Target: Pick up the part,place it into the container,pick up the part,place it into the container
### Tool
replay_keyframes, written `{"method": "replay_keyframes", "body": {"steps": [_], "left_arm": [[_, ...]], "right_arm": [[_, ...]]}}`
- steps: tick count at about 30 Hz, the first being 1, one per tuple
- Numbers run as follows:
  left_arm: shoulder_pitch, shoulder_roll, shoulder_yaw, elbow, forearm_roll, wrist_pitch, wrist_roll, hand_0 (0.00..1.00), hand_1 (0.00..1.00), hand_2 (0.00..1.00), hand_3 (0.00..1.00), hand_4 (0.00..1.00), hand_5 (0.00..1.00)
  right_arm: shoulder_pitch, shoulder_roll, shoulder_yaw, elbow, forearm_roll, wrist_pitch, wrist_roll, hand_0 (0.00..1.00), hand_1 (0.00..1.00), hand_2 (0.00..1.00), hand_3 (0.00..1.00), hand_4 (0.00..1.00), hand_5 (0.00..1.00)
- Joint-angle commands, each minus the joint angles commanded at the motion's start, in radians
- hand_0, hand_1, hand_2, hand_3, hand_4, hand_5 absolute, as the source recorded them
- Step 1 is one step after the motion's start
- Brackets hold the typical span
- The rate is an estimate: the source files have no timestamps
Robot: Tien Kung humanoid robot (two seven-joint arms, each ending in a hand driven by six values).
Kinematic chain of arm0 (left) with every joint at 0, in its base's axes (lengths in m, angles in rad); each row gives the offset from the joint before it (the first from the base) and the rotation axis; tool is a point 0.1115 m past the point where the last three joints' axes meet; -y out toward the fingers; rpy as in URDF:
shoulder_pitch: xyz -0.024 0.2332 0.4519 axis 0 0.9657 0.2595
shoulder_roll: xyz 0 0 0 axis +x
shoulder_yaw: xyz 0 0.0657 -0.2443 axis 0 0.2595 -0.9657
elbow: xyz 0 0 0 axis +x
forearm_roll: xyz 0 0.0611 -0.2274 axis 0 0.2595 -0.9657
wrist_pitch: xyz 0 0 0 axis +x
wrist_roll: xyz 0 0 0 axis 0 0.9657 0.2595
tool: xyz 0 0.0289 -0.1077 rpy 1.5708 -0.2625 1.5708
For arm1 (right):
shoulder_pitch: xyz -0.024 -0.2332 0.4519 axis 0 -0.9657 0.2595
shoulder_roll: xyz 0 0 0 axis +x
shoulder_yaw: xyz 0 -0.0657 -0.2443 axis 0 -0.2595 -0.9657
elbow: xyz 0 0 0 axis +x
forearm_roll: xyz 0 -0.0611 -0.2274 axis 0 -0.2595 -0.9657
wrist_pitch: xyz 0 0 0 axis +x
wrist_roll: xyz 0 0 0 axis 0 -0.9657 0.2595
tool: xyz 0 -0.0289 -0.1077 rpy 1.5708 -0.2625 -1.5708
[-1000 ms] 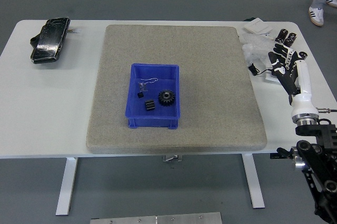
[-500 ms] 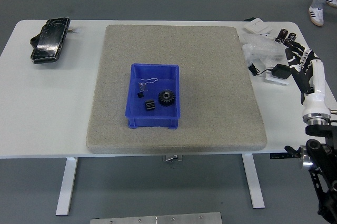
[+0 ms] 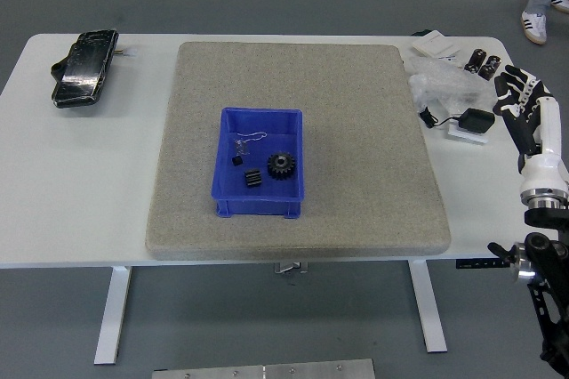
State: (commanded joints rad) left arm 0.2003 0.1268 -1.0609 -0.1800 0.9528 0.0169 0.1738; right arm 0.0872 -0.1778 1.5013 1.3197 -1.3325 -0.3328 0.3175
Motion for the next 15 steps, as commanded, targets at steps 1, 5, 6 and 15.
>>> {"method": "replay_keyframes", "body": {"steps": [1, 5, 6, 15], "left_arm": [[-0.001, 0.002, -0.001, 0.0, 0.002, 0.0, 0.0, 0.646, 0.577, 0.574, 0.611, 0.687, 0.243], [-0.005, 0.009, -0.005, 0.0, 0.01, -0.001, 0.002, 0.646, 0.577, 0.574, 0.611, 0.687, 0.244], [-0.005, 0.011, -0.005, 0.0, 0.012, -0.002, 0.003, 0.646, 0.577, 0.574, 0.611, 0.687, 0.244], [-0.003, 0.019, -0.007, 0.0, 0.019, -0.004, 0.005, 0.646, 0.577, 0.574, 0.611, 0.688, 0.244]], "right_arm": [[0.001, 0.0, 0.002, 0.0, 0.0, 0.0, 0.0, 0.851, 0.773, 0.782, 0.768, 0.926, 0.739], [0.002, -0.002, 0.008, -0.001, 0.001, 0.001, -0.001, 0.852, 0.773, 0.782, 0.768, 0.925, 0.74], [0.002, -0.003, 0.009, -0.001, 0.001, 0.001, -0.001, 0.852, 0.773, 0.782, 0.768, 0.925, 0.74], [-0.006, -0.006, 0.023, 0.001, -0.007, 0.009, -0.007, 0.853, 0.774, 0.783, 0.77, 0.923, 0.739]]}}
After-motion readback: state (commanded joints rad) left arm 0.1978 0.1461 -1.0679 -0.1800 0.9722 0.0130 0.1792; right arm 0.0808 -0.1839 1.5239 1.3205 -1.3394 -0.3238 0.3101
